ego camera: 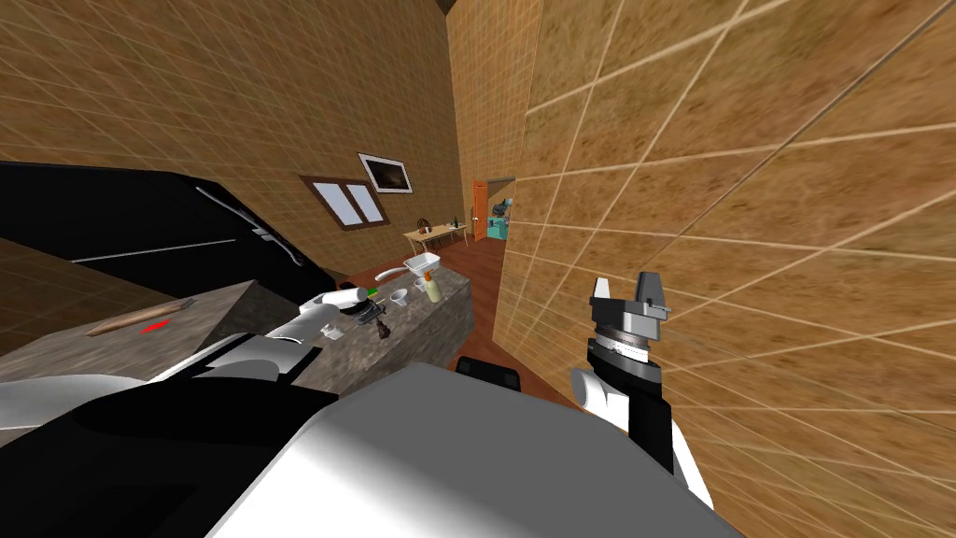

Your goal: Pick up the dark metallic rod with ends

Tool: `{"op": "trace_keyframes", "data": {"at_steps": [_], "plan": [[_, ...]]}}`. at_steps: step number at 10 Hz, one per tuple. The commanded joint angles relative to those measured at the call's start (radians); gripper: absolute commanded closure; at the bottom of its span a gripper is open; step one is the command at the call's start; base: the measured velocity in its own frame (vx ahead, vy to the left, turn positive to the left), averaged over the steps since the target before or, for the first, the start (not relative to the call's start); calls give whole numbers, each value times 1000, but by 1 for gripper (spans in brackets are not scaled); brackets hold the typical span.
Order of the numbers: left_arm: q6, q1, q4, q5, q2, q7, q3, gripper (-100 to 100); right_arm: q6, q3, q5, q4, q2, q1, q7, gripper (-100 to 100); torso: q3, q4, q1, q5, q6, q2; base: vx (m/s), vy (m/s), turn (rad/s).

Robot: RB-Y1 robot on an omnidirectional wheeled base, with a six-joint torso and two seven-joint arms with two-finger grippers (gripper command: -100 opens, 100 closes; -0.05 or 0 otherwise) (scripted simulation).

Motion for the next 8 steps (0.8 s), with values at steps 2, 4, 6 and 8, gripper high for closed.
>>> {"op": "trace_keyframes", "data": {"at_steps": [2,4,6,8], "plan": [[0,1,1,0,0,0,0,100,0,0,0,0,0,0,0,0,0,0,0,0,1,0,0,0,0],[0,0,0,0,0,0,0,100,0,0,0,0,0,0,0,0,0,0,1,0,0,0,0,0,0],[41,-40,-50,-35,-25,49,-35,100,0,0,0,0,0,0,0,0,0,0,1,0,0,0,-10,32,165],[68,-71,-83,-60,-42,78,-60,100,0,0,0,0,0,0,0,0,1,0,6,3,-3,2,-6,73,183]]}}
